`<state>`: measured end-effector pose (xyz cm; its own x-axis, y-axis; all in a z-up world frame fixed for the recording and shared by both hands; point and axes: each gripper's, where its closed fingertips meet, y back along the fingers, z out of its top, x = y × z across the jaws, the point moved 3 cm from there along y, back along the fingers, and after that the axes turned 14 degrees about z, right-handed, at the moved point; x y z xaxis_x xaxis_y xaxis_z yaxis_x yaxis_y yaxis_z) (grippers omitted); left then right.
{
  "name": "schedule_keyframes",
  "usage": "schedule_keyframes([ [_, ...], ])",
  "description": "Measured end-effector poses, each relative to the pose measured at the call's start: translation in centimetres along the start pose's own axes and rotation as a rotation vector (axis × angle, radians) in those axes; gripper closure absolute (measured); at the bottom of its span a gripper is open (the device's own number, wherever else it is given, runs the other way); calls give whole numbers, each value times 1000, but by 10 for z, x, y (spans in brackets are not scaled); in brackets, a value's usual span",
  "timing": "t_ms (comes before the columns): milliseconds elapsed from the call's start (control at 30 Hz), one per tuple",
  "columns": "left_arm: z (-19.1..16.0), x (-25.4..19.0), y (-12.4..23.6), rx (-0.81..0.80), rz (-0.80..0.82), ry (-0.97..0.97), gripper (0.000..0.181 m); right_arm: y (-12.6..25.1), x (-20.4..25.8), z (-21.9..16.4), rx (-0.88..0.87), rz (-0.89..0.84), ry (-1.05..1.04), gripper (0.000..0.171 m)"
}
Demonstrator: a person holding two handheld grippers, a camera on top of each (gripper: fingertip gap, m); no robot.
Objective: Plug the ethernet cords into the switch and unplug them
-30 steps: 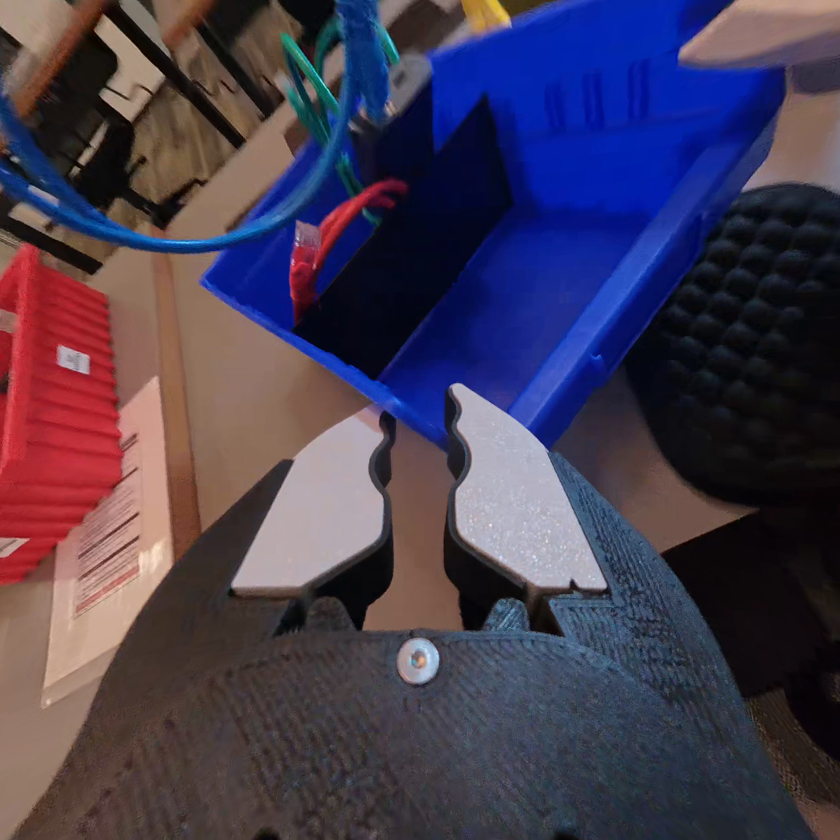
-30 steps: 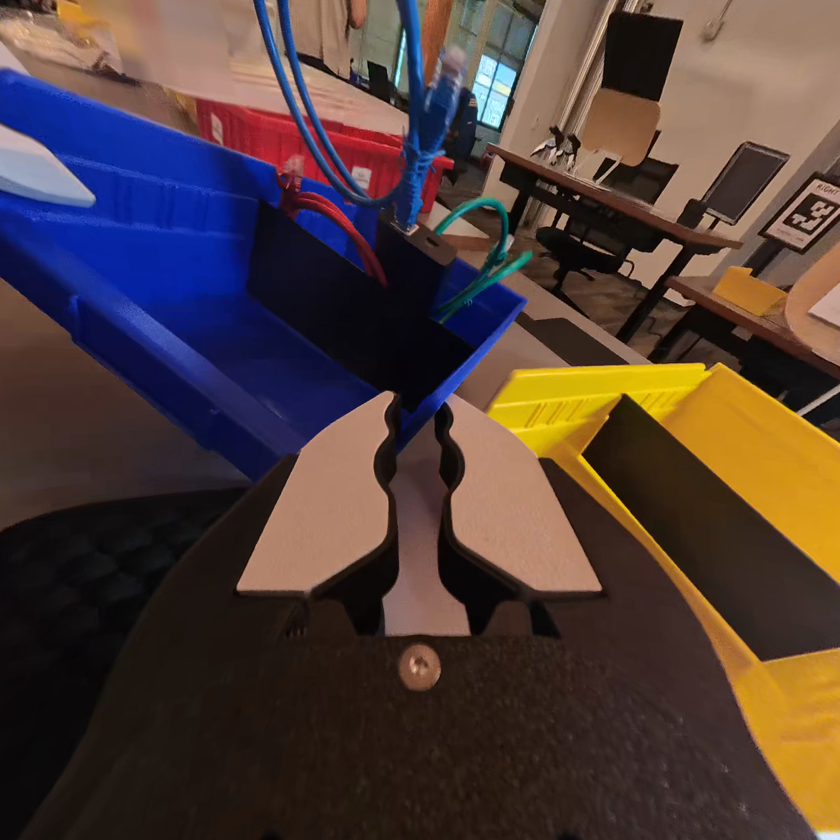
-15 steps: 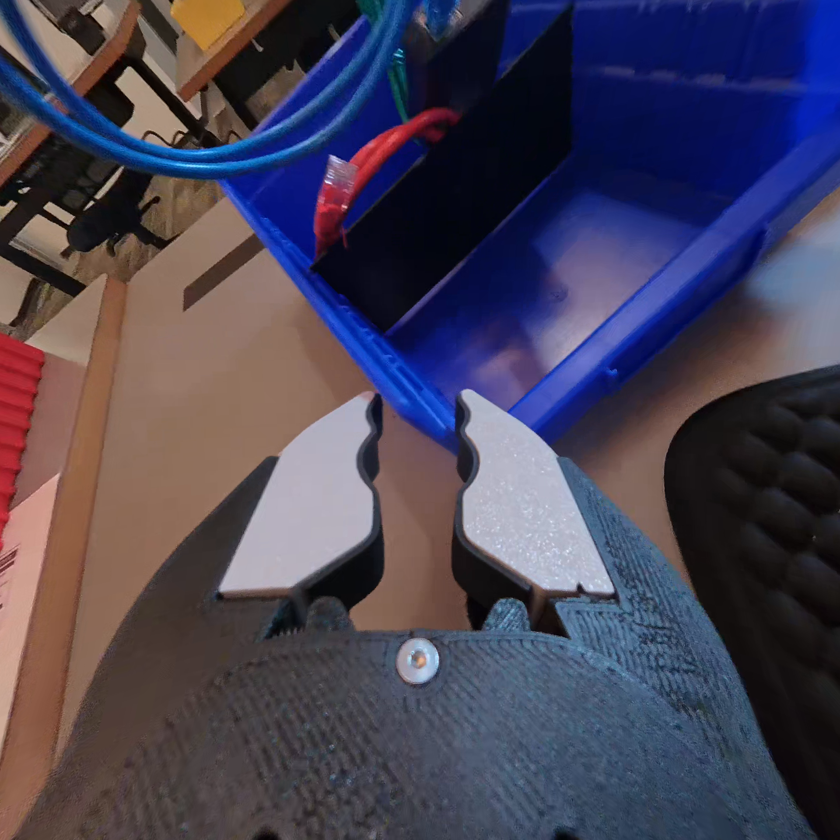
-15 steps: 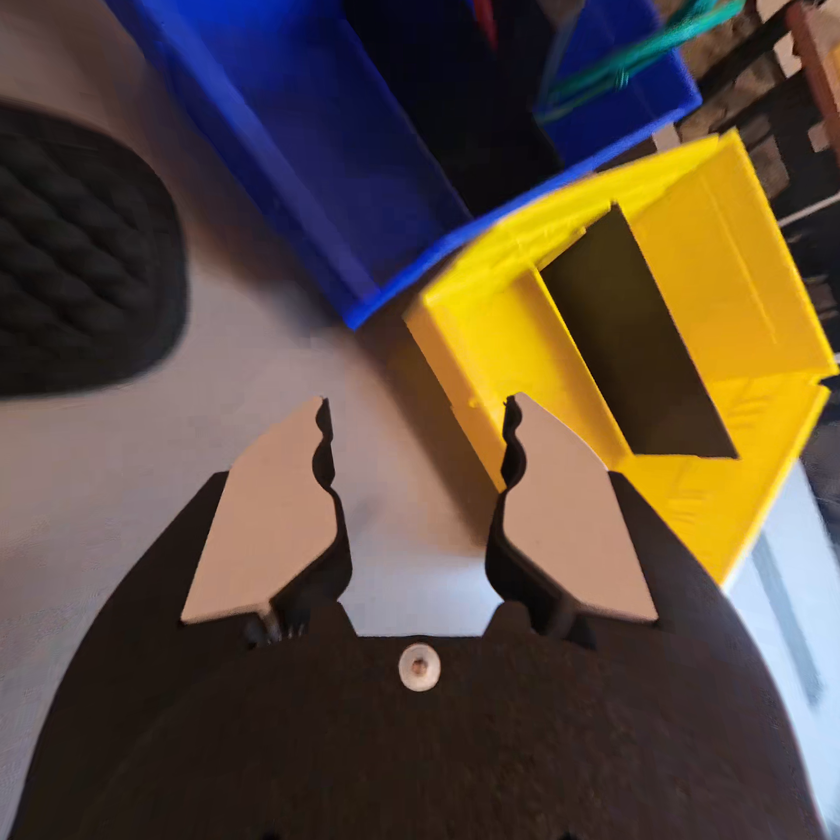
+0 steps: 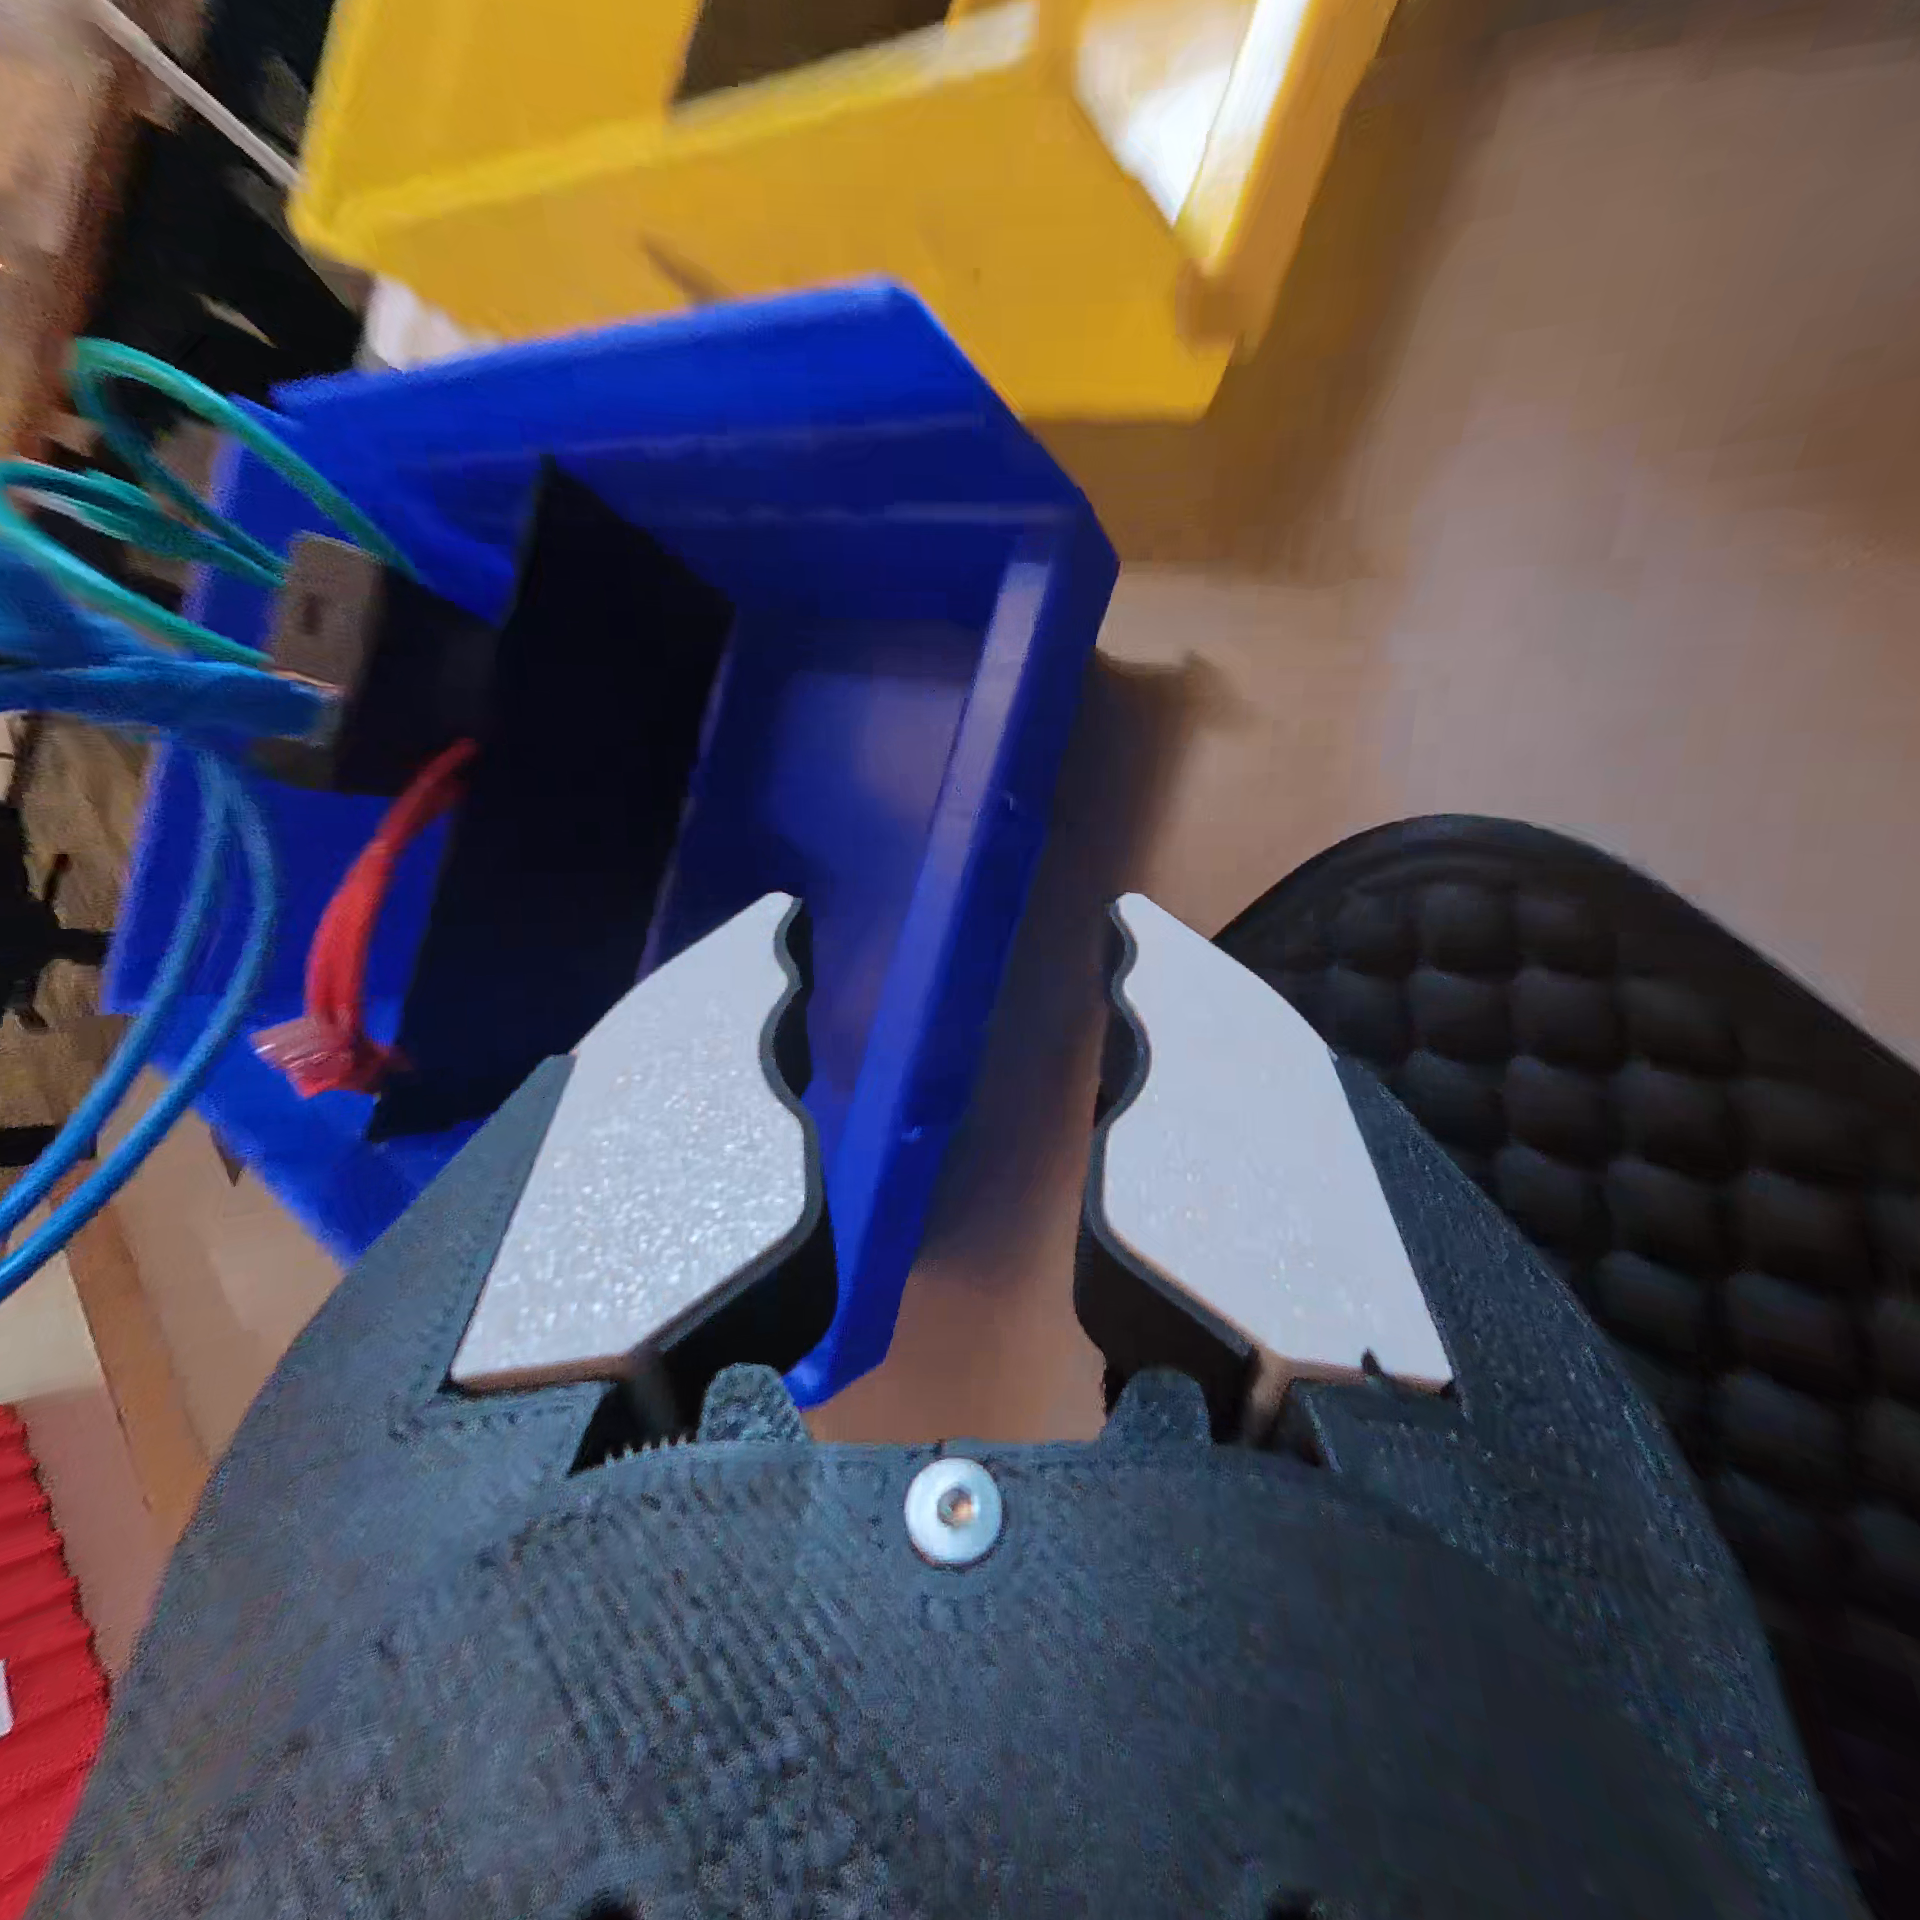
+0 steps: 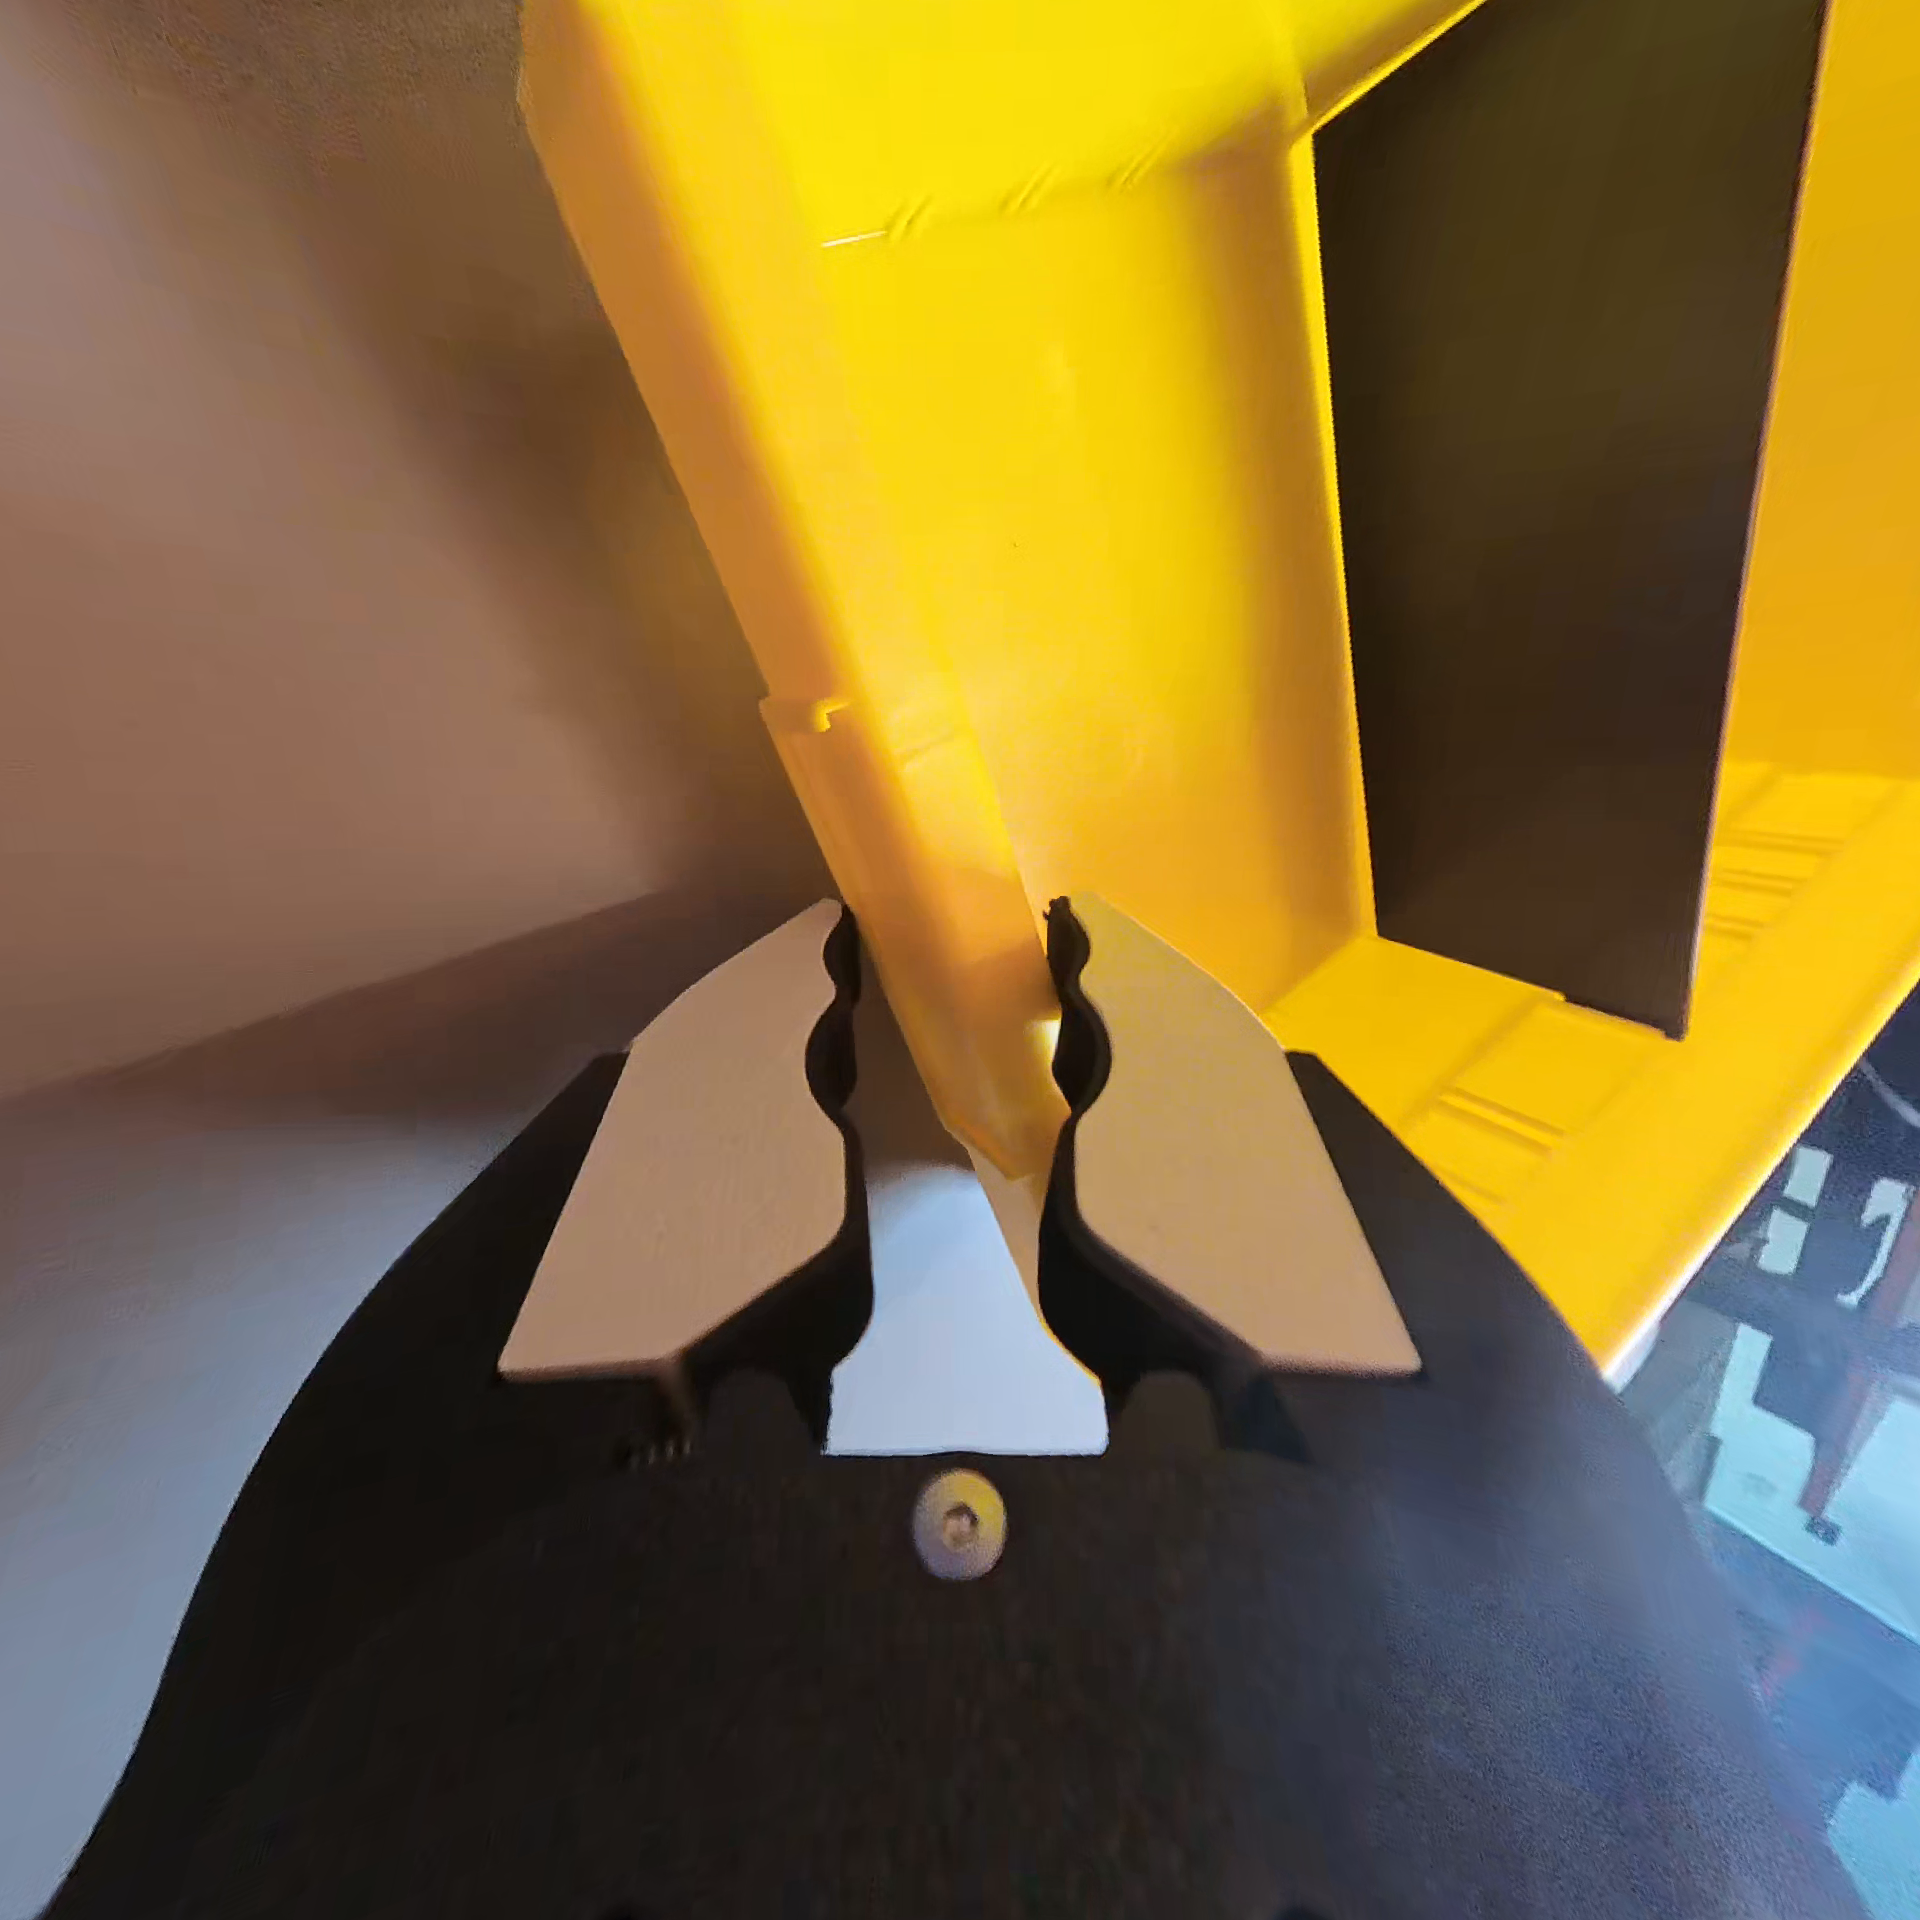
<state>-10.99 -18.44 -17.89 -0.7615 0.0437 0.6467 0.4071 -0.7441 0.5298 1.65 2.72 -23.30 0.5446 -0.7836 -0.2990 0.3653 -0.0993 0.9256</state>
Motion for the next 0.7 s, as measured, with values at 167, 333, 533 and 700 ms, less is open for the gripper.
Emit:
schedule_keyframes([
  [167, -23, -10, -50, 160, -68, -108, 139, 21, 19, -61, 15, -30, -46, 136],
  [333, -29, -12, -68, 144, -117, -115, 146, 26, -5, -111, 76, -115, -123, 137],
  [533, -47, 16, -81, 156, -19, -37, 139, 28, -52, -137, 101, -329, -230, 134],
  [700, -59, 30, -90, 106, -6, 29, 143, 44, -53, -110, -141, -321, -307, 133],
])
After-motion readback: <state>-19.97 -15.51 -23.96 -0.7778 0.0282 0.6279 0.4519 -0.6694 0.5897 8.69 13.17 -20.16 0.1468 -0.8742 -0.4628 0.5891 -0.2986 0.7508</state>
